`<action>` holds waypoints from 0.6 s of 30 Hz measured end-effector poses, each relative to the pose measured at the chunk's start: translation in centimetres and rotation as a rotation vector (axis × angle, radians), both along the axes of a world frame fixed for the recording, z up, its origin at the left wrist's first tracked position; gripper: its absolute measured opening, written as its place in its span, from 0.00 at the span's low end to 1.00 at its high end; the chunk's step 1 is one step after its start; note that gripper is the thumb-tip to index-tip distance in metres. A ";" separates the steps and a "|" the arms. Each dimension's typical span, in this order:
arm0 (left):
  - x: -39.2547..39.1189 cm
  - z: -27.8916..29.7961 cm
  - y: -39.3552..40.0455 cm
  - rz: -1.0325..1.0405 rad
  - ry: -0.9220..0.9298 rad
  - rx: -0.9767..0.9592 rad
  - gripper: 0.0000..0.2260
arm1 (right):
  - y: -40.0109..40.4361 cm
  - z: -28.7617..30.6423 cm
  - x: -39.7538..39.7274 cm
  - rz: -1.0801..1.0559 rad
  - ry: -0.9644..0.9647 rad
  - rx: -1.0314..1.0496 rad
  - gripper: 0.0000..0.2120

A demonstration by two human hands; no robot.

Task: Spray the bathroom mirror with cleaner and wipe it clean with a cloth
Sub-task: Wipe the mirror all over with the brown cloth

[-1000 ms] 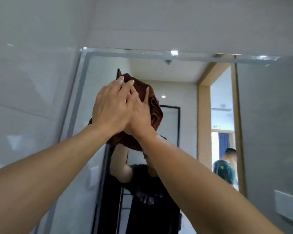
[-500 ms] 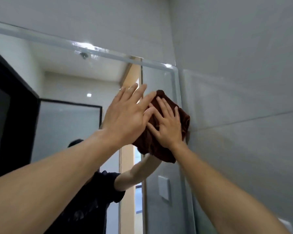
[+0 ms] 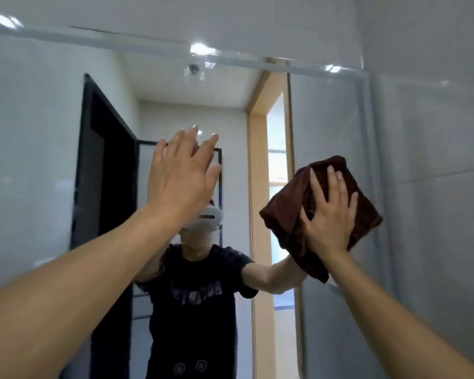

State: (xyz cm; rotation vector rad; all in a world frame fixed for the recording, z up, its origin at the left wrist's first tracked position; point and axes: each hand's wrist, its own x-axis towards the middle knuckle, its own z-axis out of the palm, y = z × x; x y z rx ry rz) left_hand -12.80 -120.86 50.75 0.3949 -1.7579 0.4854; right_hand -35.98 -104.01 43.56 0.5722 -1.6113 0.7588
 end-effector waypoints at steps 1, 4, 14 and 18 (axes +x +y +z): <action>1.8 -0.3 -1.6 0.014 0.002 0.021 0.24 | -1.8 -0.7 2.2 0.018 0.012 0.017 0.33; 7.7 -1.8 -6.0 0.058 0.027 0.106 0.26 | -7.9 -2.1 9.3 0.087 0.075 0.077 0.34; 24.9 -5.3 -16.5 0.175 0.144 0.201 0.22 | -31.7 -4.1 34.9 0.461 0.355 0.449 0.36; 28.1 -5.7 -17.8 0.229 0.144 0.160 0.22 | -36.7 -5.3 40.7 0.816 0.323 0.355 0.36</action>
